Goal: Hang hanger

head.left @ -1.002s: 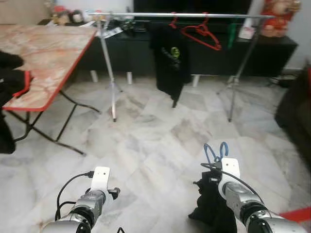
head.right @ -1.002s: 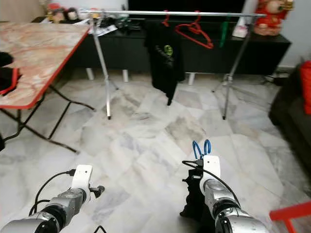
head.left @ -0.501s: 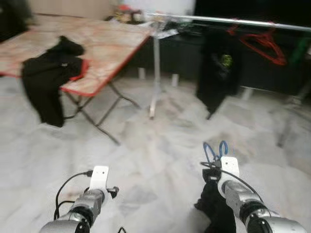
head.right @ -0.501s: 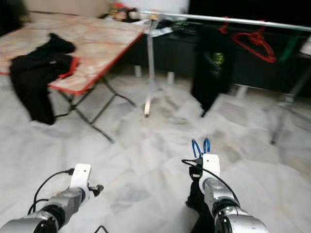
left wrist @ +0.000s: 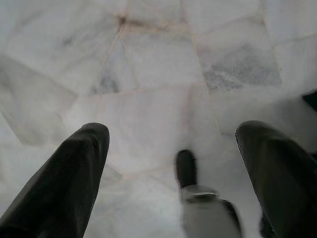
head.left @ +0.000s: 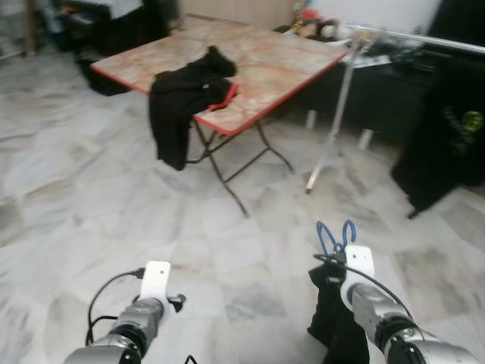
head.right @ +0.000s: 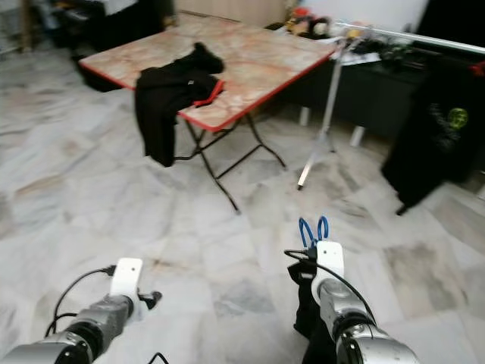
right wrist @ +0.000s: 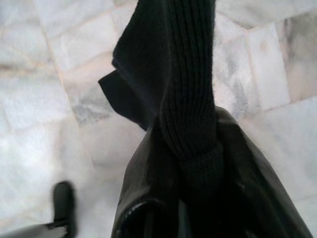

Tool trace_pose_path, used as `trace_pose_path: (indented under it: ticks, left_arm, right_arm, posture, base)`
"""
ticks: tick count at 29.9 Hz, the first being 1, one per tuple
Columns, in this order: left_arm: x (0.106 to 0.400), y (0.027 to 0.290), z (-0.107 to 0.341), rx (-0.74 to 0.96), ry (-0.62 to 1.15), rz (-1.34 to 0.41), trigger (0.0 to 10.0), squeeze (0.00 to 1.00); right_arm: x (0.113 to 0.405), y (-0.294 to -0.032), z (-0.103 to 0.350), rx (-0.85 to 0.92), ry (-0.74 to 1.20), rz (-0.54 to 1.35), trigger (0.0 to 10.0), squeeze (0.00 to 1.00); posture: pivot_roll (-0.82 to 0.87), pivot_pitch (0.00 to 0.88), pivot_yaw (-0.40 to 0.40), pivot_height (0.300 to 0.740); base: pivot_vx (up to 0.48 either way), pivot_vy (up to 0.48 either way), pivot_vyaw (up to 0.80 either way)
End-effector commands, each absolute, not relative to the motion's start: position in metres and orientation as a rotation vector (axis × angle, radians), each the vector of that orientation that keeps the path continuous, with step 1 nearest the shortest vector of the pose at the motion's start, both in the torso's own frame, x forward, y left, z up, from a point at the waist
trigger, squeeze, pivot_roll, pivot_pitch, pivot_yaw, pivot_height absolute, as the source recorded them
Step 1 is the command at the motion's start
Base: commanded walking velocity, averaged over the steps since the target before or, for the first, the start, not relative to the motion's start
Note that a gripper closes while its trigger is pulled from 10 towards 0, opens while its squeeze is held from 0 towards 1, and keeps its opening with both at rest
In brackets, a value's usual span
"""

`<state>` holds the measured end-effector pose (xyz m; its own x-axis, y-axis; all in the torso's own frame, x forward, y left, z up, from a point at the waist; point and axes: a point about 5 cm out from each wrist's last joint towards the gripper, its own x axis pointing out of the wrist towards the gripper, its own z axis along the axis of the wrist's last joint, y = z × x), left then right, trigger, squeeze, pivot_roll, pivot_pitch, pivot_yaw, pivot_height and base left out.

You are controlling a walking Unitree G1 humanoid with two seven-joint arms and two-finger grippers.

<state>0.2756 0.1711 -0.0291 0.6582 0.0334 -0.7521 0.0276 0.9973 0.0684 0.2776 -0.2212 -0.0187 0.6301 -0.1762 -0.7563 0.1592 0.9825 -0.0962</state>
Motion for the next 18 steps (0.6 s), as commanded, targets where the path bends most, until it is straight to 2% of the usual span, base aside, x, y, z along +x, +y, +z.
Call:
trace_pose_path:
  ticks: [1,6,18]
  left_arm:
    - [0.274,0.1795,-0.0295,0.104,0.863,0.018,10.0,0.0]
    - [0.2732,0.179,-0.0302,0.105,0.863,0.016,10.0,0.0]
    - [0.2754,0.1764,-0.0284,0.132,0.818,-0.003,10.0,0.0]
  right_arm:
    - [0.2868,-0.2176,-0.0114,-0.019,0.825,-0.179,10.0,0.0]
    - [0.2859,-0.2177,-0.0122,-0.014,0.827,-0.167,10.0,0.0]
    - [0.2858,-0.2198,-0.0116,0.006,0.796,-0.175,10.0,0.0]
  posture:
    - [-0.04,0.0,-0.039,0.74]
    - [-0.04,0.0,-0.044,0.74]
    - [-0.02,0.0,-0.058,0.74]
  base:
    - [0.0,0.0,0.8]
    - [0.0,0.0,0.76]
    - [0.0,0.0,0.0]
